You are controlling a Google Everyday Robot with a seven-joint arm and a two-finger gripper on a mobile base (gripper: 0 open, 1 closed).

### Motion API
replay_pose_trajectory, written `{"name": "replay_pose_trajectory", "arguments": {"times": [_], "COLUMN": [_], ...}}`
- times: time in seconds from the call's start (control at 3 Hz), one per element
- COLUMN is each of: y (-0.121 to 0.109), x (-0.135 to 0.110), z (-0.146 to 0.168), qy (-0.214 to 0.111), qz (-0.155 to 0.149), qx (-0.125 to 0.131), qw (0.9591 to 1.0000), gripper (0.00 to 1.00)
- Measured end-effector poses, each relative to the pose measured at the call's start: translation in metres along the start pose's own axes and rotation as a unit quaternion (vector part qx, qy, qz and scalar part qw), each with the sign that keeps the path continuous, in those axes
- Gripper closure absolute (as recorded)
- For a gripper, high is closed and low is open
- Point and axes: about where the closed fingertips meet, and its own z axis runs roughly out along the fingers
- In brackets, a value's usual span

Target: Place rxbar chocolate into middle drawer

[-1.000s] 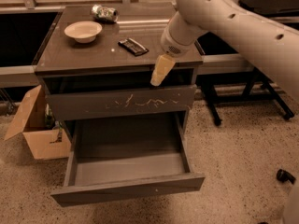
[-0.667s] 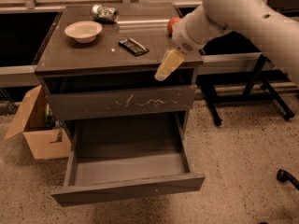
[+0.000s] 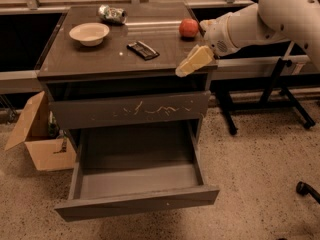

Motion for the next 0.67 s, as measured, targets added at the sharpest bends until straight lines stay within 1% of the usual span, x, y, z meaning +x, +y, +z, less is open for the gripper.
{"name": "replay_pose_trajectory", "arguments": {"times": [0.33,0.67], "y": [-0.0063,-0.0098], "x": [0.0023,0.0033], "z": [-0.0067,-0.0103], "qy": [-0.023,-0.036], "qz": [0.019,0.030], "qx": [-0.001,-0.002], "qw": [0.9995,0.9989], "gripper": [0.00,0.00]}}
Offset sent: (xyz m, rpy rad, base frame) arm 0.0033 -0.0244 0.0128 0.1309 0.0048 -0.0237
